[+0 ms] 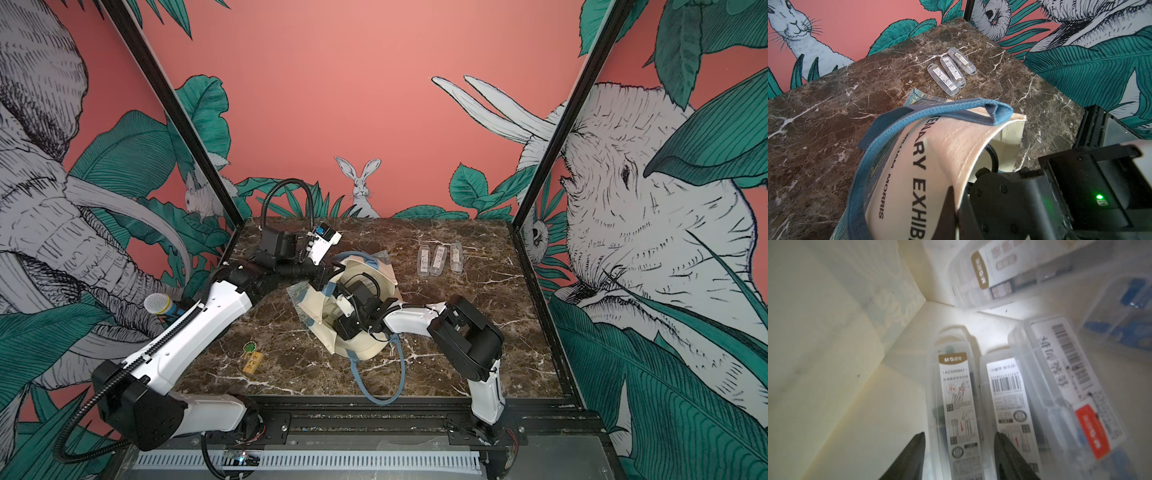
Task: Take out the compass set from the canvas bag
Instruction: Pick up the compass set from the canvas bag.
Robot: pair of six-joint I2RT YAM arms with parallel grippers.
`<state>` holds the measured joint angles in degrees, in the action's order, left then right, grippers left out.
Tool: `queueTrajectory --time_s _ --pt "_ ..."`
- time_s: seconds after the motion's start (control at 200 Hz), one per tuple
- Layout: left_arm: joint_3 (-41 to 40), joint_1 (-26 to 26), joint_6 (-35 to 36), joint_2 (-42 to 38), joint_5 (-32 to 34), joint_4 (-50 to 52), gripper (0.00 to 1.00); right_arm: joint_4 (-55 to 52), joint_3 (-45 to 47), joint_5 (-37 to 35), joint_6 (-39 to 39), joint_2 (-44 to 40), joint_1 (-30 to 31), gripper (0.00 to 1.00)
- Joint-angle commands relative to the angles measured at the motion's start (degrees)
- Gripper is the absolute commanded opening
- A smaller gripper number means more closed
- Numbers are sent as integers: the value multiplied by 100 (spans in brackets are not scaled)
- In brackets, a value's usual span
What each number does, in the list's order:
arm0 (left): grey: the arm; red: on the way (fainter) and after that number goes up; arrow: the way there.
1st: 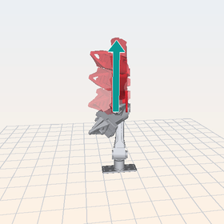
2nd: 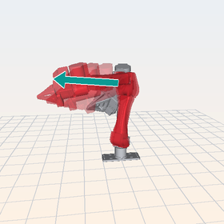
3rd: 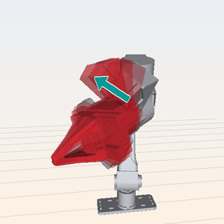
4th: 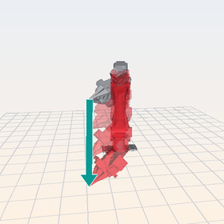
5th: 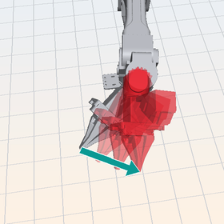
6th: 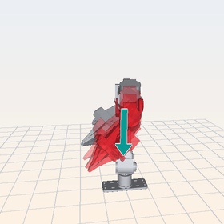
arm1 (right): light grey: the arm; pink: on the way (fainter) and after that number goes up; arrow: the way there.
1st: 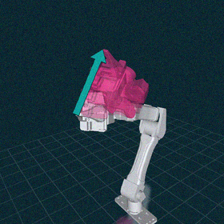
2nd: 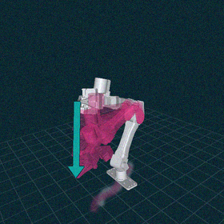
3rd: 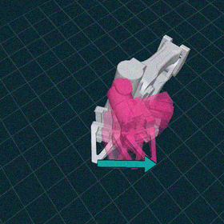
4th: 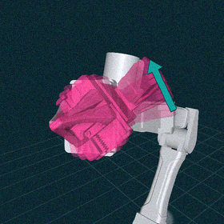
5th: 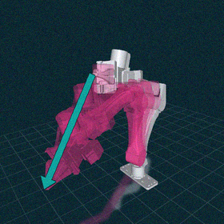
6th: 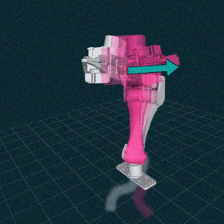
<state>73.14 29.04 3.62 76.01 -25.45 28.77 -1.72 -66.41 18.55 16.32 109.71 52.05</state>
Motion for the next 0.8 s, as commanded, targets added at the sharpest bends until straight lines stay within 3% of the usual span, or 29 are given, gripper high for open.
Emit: queueTrajectory --time_s 0.0,0.18,0.225,0.285,0.335,0.64,0.795 --pt "36 -8 44 -183 -65 -188 0 -904 93 91 30 -186 -12 55" --pt "38 -12 34 -183 -89 -195 0 -1008 66 101 60 -100 -9 62" --pt "42 -10 34 -183 -100 -191 0 -991 37 161 95 -28 -1 66" --pt "29 -10 30 -192 -107 -190 0 -948 -3 211 116 60 23 82" --pt "38 -12 26 -192 -113 -190 0 -903 -51 184 118 117 47 84" --pt "7 -10 44 -235 -78 -177 0 -1443 -467 -628 -199 251 125 66" --pt "-2 -8 48 -227 -65 -191 0 -1586 -354 -680 -265 19 143 56"
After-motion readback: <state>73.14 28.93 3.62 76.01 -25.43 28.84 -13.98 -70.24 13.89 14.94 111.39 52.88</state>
